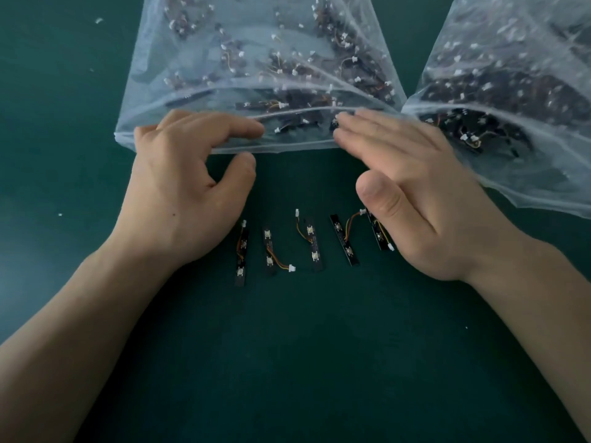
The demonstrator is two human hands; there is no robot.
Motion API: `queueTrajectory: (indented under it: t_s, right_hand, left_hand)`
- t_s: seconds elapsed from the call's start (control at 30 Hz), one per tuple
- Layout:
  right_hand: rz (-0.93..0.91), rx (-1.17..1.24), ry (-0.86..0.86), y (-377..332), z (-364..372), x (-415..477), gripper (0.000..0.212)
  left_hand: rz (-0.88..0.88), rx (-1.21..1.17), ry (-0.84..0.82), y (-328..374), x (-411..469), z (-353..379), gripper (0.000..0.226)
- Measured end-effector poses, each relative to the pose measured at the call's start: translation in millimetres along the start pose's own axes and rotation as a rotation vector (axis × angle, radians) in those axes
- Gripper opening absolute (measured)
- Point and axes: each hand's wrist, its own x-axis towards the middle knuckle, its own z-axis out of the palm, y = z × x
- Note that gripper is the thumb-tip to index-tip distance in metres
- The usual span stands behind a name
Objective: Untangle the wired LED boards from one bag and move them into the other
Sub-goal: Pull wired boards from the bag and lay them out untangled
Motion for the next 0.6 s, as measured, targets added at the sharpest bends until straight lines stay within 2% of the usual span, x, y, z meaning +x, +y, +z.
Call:
queueTrajectory:
  t_s: [0.1,0.27,0.43,0.53,0.6]
  right_hand:
    - [0.026,-0.097,-0.02,-6,0,3,0.096]
    - [-0.018,-0.119,0.017,-7,-8,14,0.094]
    - [0.042,-0.229,-0.017,-5,-11,24,0.1]
    - [0.012,-0.2,-0.021,-4,-11,28,0.097]
    - [0.013,-0.165,-0.012,-2,-8,29,0.096]
  left_hand:
    - [0.014,0.046,0.032,-1,2,0,0.031]
    - [0.035,0.121,0.021,3,13,3,0.027]
    - [-0.027,0.204,-0.069,4,28,15,0.049]
    - [0.014,0.205,-0.101,6,29,19,0.062]
    - [0.051,0.152,-0.131,5,28,19,0.062]
